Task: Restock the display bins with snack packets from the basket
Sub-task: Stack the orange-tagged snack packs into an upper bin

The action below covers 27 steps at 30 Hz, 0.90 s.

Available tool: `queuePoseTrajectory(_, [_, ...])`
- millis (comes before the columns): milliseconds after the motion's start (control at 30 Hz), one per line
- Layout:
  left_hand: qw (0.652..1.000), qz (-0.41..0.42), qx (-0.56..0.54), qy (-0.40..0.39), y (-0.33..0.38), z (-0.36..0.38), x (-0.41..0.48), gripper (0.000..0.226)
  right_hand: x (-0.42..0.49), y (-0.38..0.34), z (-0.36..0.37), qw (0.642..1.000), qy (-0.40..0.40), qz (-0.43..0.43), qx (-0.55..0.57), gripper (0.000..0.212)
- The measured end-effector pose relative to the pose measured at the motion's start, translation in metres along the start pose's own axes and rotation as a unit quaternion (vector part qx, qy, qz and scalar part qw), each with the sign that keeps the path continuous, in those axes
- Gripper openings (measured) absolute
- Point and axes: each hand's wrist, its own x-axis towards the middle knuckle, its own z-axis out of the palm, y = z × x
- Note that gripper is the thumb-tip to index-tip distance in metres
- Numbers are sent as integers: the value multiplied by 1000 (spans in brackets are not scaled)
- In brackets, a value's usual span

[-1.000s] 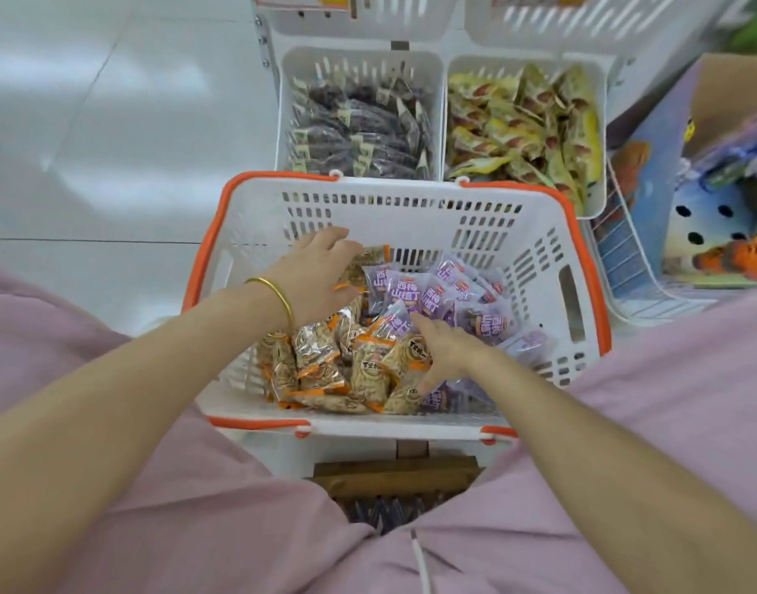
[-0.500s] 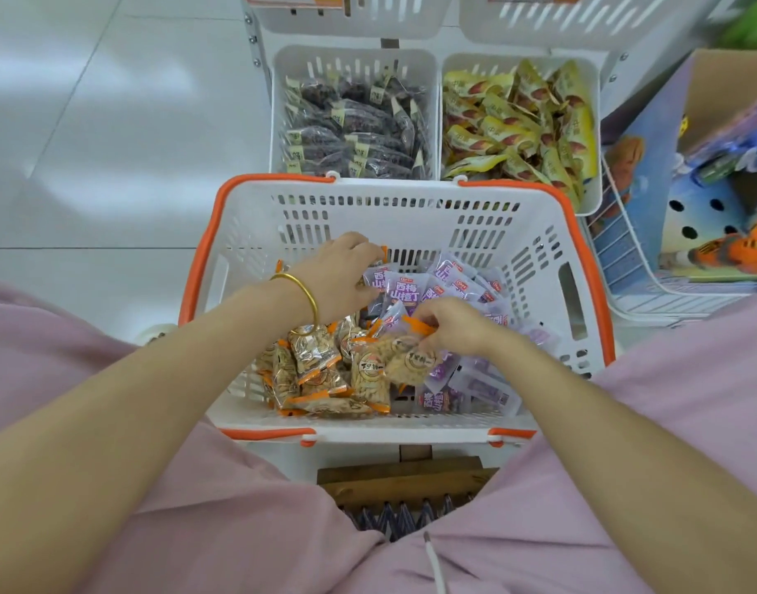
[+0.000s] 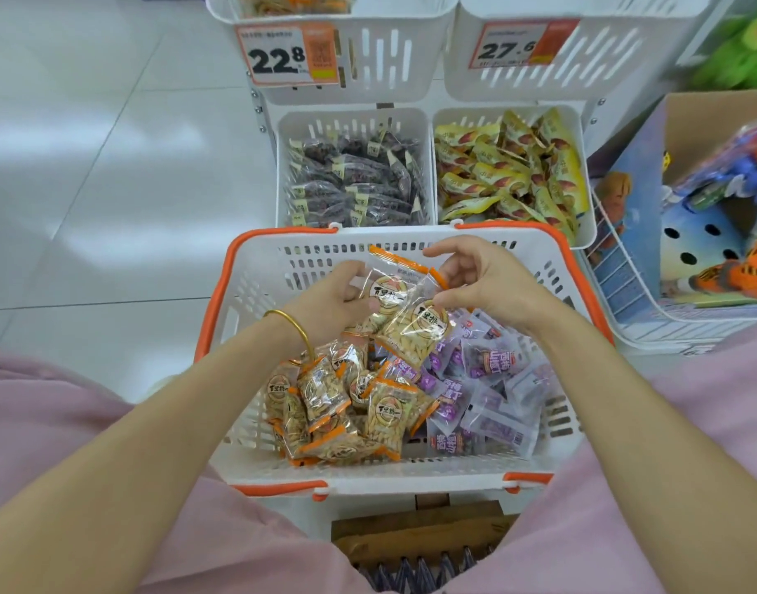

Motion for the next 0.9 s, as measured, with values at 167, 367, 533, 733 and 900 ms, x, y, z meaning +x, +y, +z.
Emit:
queuePoseTrajectory(167, [997,13,-69,-27,12,1,-2,28,1,-16,0,995,68,-62,-28,38])
queuePoseTrajectory(367, [996,72,-39,-35,29,11,-6,65,1,-28,3,981,121,-138,-61,38])
queuePoseTrajectory(533, [993,119,-8,-17,42,-4,-1,67,8,-43,-3,974,149,-137,-99,39])
queuePoseTrajectory(733, [986,166,25,8,73,-46,13,67,37,-76,-23,998,11,-66,9,32])
queuePoseTrajectory(900, [971,216,66,83,106,-91,33,69,82,-129,-33,993,50,-109,3,19])
